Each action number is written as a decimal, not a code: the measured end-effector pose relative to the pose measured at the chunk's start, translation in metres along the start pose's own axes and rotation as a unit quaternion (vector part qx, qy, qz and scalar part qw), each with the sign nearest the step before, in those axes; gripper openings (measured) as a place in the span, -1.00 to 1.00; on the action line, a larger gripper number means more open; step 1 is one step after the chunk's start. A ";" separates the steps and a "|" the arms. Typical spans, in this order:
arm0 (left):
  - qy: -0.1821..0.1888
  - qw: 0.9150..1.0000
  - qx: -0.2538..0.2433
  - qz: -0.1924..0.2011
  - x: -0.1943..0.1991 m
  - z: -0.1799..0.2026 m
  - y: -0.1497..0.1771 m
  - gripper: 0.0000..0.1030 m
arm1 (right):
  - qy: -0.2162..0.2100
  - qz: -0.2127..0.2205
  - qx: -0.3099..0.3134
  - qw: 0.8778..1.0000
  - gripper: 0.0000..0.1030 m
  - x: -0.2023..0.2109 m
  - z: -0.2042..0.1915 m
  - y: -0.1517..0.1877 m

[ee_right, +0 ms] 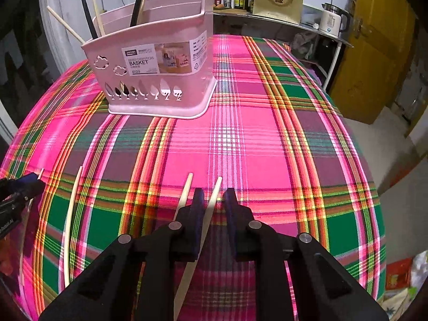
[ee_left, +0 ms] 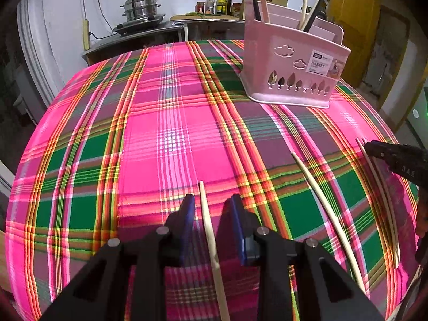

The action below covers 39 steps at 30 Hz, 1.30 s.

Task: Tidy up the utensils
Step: 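Grasp a wooden chopstick with the left tool while the right tool grasps another wooden chopstick, then lift both held chopsticks and carry them above the pink basket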

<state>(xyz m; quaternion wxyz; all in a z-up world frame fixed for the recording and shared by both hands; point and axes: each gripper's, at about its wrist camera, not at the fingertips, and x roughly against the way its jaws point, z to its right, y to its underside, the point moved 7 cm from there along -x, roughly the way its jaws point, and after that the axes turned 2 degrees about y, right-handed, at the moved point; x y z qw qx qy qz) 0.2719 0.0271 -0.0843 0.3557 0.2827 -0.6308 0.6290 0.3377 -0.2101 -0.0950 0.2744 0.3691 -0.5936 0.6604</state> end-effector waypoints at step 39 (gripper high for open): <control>0.071 0.992 0.011 0.100 0.097 0.005 -0.075 -0.89 | -0.072 0.133 -0.045 0.987 -0.90 0.115 0.016 -0.057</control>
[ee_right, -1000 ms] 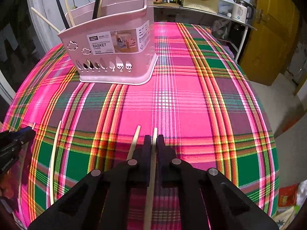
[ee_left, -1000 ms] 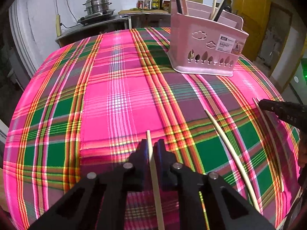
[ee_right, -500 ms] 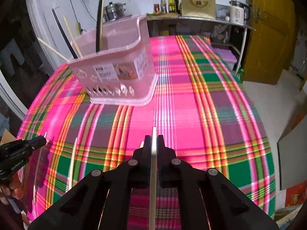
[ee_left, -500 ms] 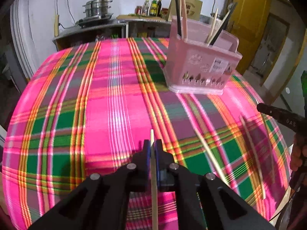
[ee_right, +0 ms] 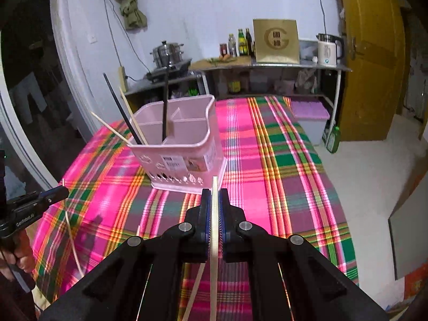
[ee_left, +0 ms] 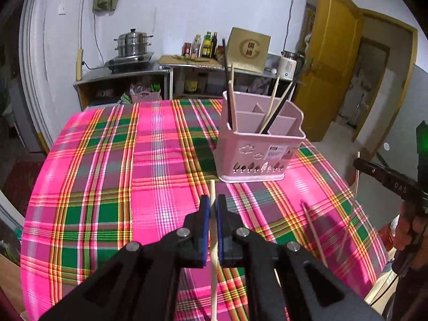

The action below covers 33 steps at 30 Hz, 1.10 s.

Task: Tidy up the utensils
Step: 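Lift both held chopsticks and carry them above the pink basket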

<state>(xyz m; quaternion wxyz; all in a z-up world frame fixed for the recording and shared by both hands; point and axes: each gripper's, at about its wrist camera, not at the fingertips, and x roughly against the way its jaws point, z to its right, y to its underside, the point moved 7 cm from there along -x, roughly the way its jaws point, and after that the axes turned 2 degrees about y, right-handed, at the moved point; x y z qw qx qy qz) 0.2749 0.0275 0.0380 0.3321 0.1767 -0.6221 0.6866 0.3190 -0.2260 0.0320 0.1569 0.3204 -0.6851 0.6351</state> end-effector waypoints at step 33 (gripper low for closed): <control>0.022 0.998 -0.030 0.042 0.098 0.028 0.041 -0.89 | -0.003 0.036 0.048 0.998 -0.90 0.095 -0.023 0.039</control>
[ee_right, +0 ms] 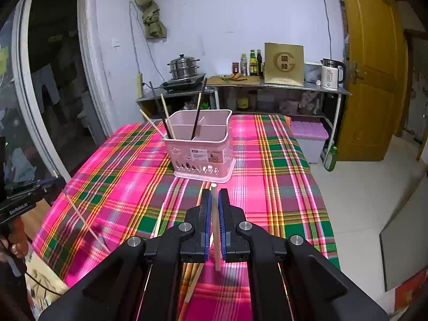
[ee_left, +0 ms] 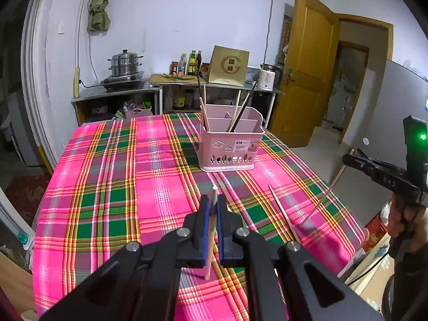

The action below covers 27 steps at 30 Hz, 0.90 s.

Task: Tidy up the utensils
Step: 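Lift both held chopsticks and carry them above the pink basket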

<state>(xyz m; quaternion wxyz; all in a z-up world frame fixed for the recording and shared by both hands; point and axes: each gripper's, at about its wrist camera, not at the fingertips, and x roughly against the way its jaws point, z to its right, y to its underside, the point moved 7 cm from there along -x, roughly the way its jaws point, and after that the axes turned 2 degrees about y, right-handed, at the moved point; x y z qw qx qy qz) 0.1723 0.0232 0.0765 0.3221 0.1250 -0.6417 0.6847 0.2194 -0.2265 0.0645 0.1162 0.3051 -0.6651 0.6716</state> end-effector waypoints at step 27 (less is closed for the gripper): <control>0.022 0.999 -0.008 0.028 -0.033 0.019 -0.068 -0.89 | -0.034 0.070 0.017 0.997 -0.90 0.005 -0.021 -0.052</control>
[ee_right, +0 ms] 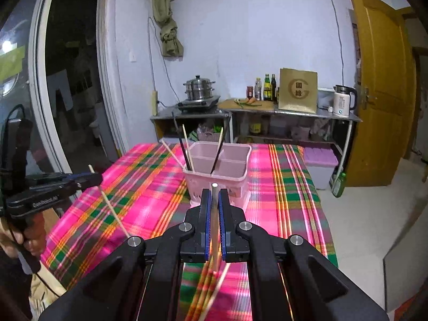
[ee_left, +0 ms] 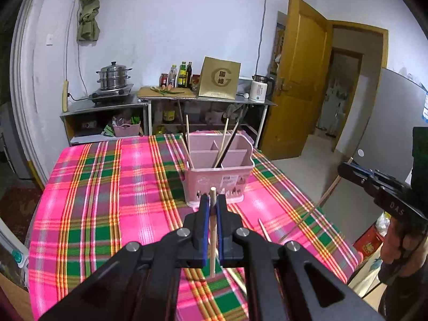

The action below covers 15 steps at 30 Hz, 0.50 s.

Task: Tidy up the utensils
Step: 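Lift both held chopsticks and carry them above the pink basket, then lower both chopsticks into the pink basket and open both tools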

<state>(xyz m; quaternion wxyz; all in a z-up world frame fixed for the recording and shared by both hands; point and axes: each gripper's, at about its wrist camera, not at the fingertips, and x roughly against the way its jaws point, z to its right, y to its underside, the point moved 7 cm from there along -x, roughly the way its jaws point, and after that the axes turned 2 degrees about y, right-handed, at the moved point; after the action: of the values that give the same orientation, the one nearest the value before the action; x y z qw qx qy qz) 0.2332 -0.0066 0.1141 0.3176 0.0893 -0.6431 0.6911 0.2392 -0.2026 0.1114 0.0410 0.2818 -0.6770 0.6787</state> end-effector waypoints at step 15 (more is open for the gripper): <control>0.002 0.998 0.002 0.066 -0.031 -0.010 -0.094 -0.89 | -0.028 0.061 -0.031 0.997 -0.90 -0.053 0.000 -0.073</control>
<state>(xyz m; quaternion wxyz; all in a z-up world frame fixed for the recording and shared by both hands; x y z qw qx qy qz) 0.3122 -0.0101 0.1744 0.2728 0.0460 -0.6454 0.7119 0.3156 -0.1798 0.1533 -0.0108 0.2570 -0.7146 0.6505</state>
